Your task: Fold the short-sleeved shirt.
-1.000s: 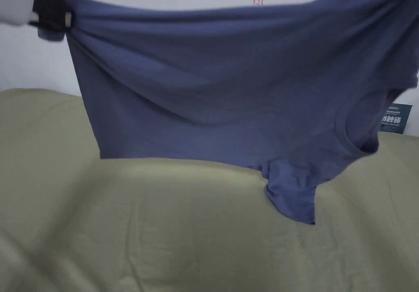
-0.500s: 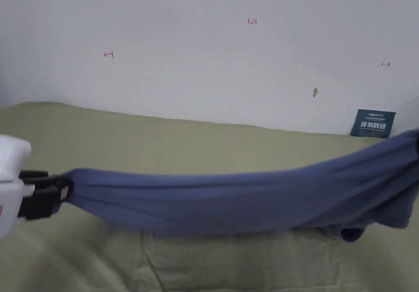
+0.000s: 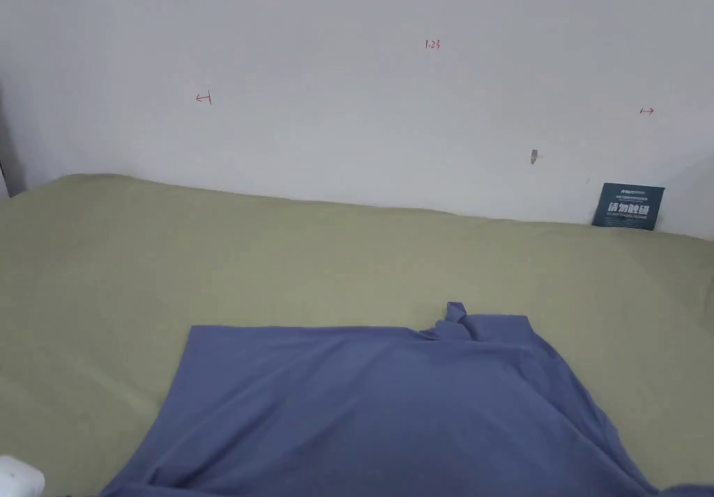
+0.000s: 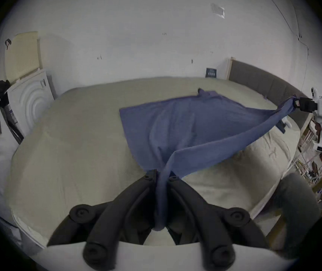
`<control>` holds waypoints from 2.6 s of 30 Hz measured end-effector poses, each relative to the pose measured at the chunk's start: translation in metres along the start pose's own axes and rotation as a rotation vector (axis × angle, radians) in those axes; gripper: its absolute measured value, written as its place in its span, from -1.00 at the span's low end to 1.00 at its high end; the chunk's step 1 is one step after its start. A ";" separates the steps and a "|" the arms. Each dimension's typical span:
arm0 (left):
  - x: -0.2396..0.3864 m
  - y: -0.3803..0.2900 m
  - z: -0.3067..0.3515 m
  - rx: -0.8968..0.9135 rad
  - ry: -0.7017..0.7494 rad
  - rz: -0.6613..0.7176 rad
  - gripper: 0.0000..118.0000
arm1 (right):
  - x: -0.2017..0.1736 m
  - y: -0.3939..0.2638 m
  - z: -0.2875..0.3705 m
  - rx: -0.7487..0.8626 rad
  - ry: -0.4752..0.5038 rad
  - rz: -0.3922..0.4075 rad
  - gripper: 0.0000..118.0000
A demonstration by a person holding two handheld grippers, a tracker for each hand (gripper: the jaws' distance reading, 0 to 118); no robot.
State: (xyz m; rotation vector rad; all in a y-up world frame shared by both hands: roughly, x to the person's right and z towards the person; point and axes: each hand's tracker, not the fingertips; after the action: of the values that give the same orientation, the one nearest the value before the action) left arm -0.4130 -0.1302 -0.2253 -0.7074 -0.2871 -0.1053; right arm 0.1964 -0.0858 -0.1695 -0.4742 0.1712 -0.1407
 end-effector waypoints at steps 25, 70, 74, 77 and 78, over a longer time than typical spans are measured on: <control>0.091 -0.018 0.104 0.414 0.235 0.346 0.00 | -0.082 0.000 0.064 0.217 -0.221 0.016 -0.29; 0.033 -0.072 -0.032 -0.185 0.146 0.293 -0.97 | -0.015 -0.075 -0.004 -0.385 -0.190 -0.035 -0.31; 0.037 -0.071 -0.033 -0.188 0.146 0.298 -0.97 | -0.008 -0.088 -0.041 -0.567 -0.238 -0.002 0.68; 0.039 -0.071 -0.032 -0.189 0.149 0.290 -0.97 | -0.002 -0.099 -0.058 -0.628 -0.222 -0.063 0.55; 0.038 -0.071 -0.032 -0.188 0.150 0.290 -0.97 | -0.001 -0.102 -0.061 -0.621 -0.228 -0.049 0.17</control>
State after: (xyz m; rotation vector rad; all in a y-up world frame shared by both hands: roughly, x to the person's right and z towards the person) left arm -0.3831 -0.2051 -0.1928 -0.9161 -0.0289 0.0914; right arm 0.1735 -0.2023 -0.1753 -1.1083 -0.0262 -0.0782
